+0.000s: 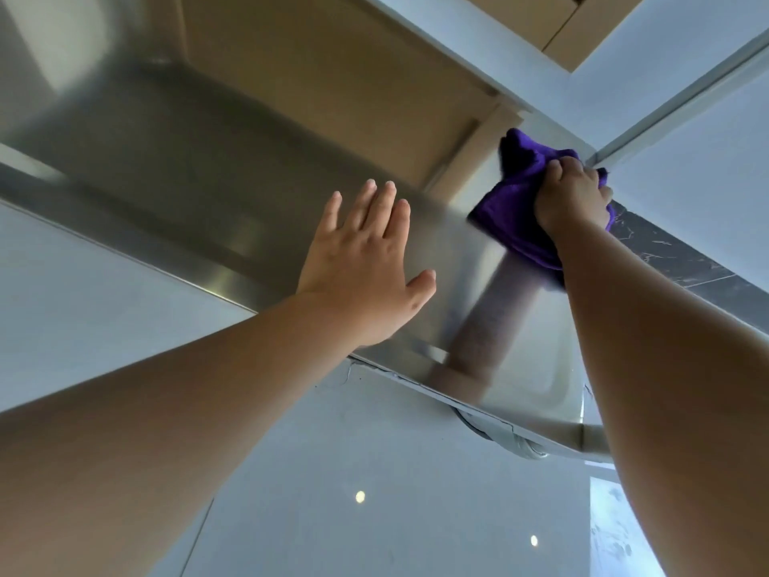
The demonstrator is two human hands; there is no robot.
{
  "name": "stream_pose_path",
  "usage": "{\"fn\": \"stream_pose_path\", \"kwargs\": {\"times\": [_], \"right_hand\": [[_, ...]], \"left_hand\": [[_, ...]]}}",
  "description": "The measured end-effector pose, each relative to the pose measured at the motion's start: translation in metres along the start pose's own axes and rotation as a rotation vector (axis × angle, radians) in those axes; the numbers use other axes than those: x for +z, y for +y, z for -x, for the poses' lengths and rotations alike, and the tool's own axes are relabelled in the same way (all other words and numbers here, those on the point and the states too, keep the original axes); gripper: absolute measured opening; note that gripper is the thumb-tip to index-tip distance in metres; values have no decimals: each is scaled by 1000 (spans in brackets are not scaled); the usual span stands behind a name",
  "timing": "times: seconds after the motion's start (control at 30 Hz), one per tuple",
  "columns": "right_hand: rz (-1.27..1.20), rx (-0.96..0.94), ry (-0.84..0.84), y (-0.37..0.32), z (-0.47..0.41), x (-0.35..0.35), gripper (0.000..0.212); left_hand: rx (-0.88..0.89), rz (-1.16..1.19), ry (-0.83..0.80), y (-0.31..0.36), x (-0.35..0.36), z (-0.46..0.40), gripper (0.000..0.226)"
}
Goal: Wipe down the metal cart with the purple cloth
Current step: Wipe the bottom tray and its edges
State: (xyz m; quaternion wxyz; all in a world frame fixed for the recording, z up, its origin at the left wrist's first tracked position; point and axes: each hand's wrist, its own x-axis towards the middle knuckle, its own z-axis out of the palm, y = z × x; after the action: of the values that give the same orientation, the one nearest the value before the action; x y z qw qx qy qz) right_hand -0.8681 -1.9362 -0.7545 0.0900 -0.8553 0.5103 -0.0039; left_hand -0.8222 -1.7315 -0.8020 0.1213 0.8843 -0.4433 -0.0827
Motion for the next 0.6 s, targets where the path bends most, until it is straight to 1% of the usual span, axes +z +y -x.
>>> {"fn": "stream_pose_path", "kwargs": {"times": [0.1,0.2,0.33,0.47,0.6], "right_hand": [[-20,7,-38,-6,16,-15,44],[-23,69,8,6,15,-13,47],[6,153,41,35,11,2,58],[18,219,30,52,22,8,68],[-12,275,55,57,44,14,64]], "left_hand": [[0,1,-1,2,1,-1,77],[-10,-5,-2,4,2,-3,78],[-10,-20,-8,5,4,-1,79],[-10,-18,2,5,3,1,79],[-6,-16,-1,7,3,3,78]]}}
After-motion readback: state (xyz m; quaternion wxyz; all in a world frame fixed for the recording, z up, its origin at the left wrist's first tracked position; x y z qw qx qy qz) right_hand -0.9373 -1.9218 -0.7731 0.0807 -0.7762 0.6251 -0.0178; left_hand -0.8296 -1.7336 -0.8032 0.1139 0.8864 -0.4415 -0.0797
